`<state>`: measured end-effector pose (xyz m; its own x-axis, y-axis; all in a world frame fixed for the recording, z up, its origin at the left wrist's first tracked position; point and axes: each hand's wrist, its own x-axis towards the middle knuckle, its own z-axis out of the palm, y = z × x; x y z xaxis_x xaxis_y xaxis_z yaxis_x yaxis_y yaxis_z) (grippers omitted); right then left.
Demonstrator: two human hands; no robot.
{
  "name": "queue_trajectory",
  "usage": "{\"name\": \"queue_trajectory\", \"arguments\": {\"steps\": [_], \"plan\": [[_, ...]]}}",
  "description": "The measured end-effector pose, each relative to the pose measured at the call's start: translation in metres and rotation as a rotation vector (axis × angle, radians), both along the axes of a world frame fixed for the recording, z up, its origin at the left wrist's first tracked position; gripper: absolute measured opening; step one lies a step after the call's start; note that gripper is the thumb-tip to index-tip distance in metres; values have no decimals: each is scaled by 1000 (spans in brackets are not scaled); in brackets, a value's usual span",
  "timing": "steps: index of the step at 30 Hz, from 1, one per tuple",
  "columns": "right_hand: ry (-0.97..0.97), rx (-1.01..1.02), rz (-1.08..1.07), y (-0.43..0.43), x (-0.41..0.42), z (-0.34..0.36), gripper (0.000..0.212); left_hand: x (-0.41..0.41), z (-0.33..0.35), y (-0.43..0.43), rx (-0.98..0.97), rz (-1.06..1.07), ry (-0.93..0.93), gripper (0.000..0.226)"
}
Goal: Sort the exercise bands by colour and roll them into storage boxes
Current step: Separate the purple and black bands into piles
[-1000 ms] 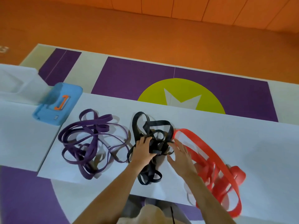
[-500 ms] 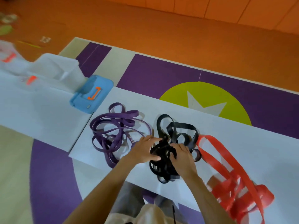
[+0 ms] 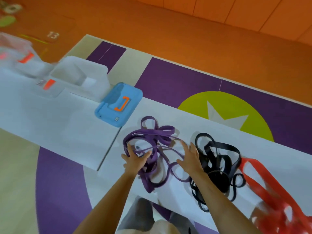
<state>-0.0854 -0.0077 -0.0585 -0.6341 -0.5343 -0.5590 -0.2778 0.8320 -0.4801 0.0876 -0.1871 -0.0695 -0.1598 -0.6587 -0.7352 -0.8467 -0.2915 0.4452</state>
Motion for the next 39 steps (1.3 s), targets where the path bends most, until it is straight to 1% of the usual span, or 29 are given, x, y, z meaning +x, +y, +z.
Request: {"name": "queue_trajectory", "arguments": {"steps": [2,4,7,10,12,13,16,17,19,22,24,27,29,33,34,35,36,39], "plan": [[-137,27,-155,-20,1,-2,105,-6,-6,-8,28,113,52,109],[-216,10,-227,-33,8,-6,112,-15,-6,-15,30,156,88,94],[-200,-58,-286,-47,22,-13,124,-25,-10,-20,25,147,44,74],[-184,-113,-265,-59,24,-9,117,-22,-19,-9,-81,118,23,49],[-158,-75,-206,-72,19,-1,117,-13,-24,1,-165,95,49,43],[-108,-54,-167,-80,14,0,120,-7,-26,4,-195,77,70,45],[100,17,10,-110,-1,-5,130,10,-35,4,-241,54,85,74],[157,38,74,-121,-6,-8,133,14,-35,2,-246,51,74,80],[206,92,207,-139,-16,-16,133,16,-34,0,-255,36,48,87],[107,185,306,-147,-21,-25,126,16,-30,-5,-190,43,92,94],[73,204,320,-141,-17,-30,110,16,-26,-3,-170,73,162,97],[102,185,312,-125,-5,-34,87,23,-26,14,-237,111,240,96],[14,116,257,-111,6,-34,78,32,-40,31,-260,133,287,97],[-84,42,128,-90,22,-33,82,37,-76,52,-201,145,384,118],[-145,29,79,-88,21,-33,83,34,-69,54,-205,129,403,119],[-206,23,47,-85,19,-33,81,30,-48,54,-190,121,423,119],[-246,32,39,-83,16,-34,77,28,-38,53,-162,132,433,118],[-249,45,69,-73,10,-33,71,20,-17,49,-64,138,443,113]]}}
